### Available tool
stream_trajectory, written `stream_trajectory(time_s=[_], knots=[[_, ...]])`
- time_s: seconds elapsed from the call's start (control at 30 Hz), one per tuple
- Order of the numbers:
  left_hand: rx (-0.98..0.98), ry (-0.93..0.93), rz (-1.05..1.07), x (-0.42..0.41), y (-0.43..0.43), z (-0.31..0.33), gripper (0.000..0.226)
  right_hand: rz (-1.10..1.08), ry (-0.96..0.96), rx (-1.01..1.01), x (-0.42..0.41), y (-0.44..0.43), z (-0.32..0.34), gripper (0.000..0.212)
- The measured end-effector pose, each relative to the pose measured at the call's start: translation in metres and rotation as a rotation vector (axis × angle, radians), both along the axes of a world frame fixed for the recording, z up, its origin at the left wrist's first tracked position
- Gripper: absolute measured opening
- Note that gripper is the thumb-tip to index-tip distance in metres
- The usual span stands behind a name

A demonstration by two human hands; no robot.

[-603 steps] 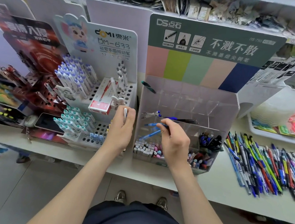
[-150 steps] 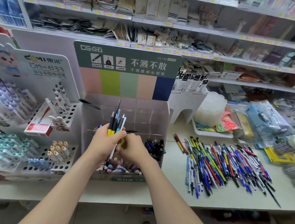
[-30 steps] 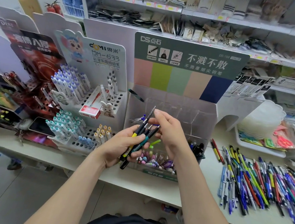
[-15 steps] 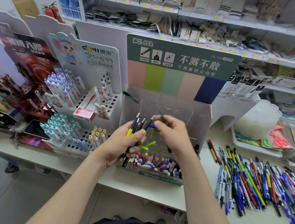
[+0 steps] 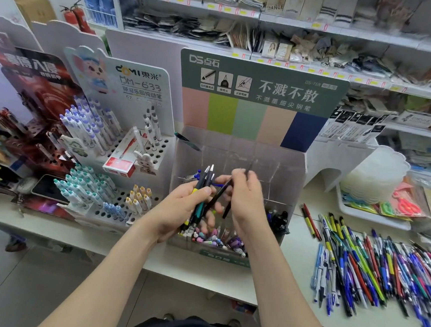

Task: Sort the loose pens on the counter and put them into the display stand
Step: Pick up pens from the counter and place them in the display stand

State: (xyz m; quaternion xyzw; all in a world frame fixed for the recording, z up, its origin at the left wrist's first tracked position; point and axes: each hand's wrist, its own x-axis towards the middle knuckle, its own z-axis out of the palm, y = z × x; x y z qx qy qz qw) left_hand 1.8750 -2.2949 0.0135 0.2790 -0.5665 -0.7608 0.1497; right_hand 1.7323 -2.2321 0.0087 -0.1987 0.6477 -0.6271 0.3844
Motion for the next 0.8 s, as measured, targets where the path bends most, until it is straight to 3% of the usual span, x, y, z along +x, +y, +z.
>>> stream_trajectory(time_s=[0.1, 0.2, 0.37, 0.5, 0.63, 0.8], knots=[[-0.001, -0.076, 0.12, -0.001, -0.006, -0.008, 0.034, -0.183, 0.065, -0.118, -0.015, 0.002, 0.009, 0.022], [-0.055, -0.128, 0.19, -0.001, -0.012, -0.015, 0.045, -0.184, 0.031, -0.206, -0.036, 0.008, 0.013, 0.02], [-0.07, -0.113, 0.186, -0.003, -0.012, -0.016, 0.024, -0.208, 0.068, -0.19, -0.061, 0.019, 0.014, 0.028], [-0.019, -0.117, 0.204, -0.011, -0.011, -0.015, 0.008, -0.214, 0.447, -0.071, -0.066, 0.02, 0.008, 0.046], [-0.001, -0.118, 0.253, -0.017, -0.01, -0.015, 0.014, -0.118, 0.511, -0.073, -0.062, 0.018, 0.011, 0.039], [-0.018, -0.136, 0.316, -0.018, -0.014, -0.02, 0.015, -0.211, 0.484, -0.147, -0.064, 0.01, 0.011, 0.031]])
